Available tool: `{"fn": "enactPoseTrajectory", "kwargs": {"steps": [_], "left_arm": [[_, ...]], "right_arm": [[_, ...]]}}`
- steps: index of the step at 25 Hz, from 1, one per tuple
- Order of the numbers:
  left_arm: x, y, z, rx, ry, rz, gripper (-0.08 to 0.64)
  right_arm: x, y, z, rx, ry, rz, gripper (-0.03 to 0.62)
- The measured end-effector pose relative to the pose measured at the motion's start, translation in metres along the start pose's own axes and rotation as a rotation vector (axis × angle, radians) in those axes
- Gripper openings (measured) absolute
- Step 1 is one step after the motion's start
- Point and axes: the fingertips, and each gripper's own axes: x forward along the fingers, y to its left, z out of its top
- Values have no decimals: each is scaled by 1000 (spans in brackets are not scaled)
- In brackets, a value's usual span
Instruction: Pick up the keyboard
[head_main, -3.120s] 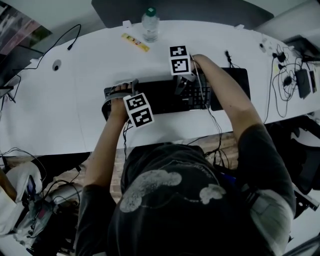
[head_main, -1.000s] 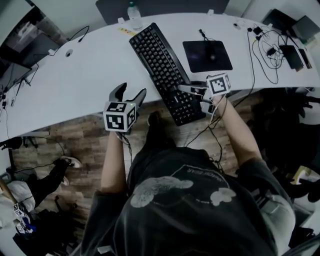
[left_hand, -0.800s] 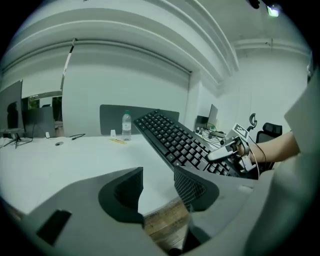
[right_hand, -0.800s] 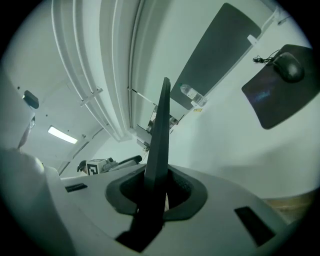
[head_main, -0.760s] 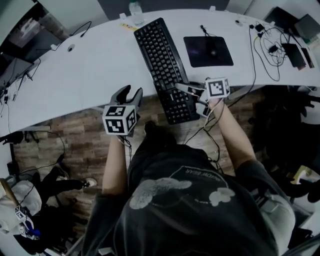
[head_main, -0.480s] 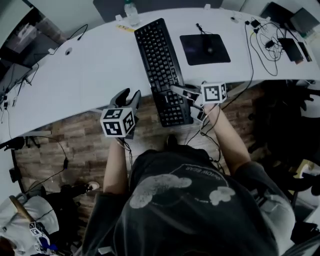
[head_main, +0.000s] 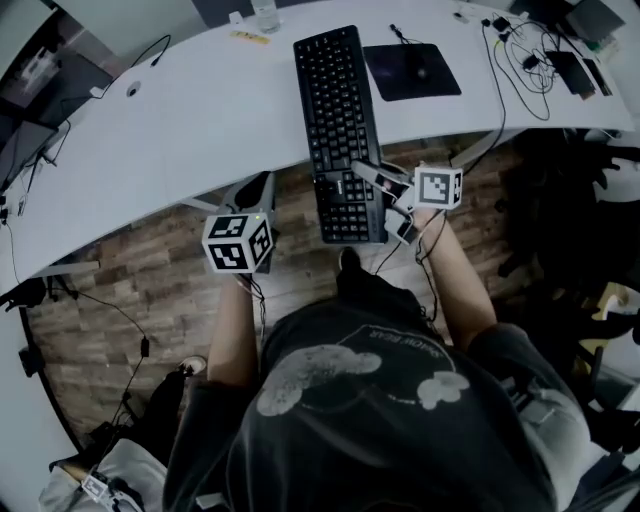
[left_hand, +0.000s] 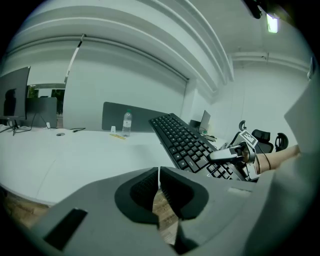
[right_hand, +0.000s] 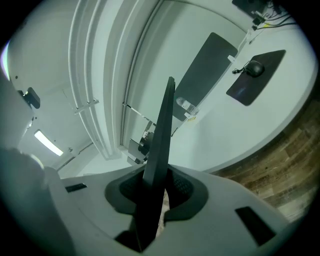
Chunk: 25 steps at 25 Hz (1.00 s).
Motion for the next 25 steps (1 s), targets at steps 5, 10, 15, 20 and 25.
{"fn": "enactPoseTrajectory", "kwargs": {"steps": [5, 10, 15, 20, 25], "left_arm": [[-39, 5, -17, 14, -8, -19, 5], [-83, -3, -36, 19, -18, -28, 5], [-134, -5, -66, 43, -42, -49, 4], [-165, -9, -84, 65, -62, -78, 5], [-143, -46, -79, 71, -39, -98, 5]], "right_arm": [[-4, 29, -29, 1, -52, -27, 71], [-18, 66, -60, -9, -88, -23, 71], [-26, 102, -114, -32, -116, -41, 70], [-28, 125, -151, -31, -139, -47, 70], [-65, 110, -142, -3, -145, -72, 71]]}}
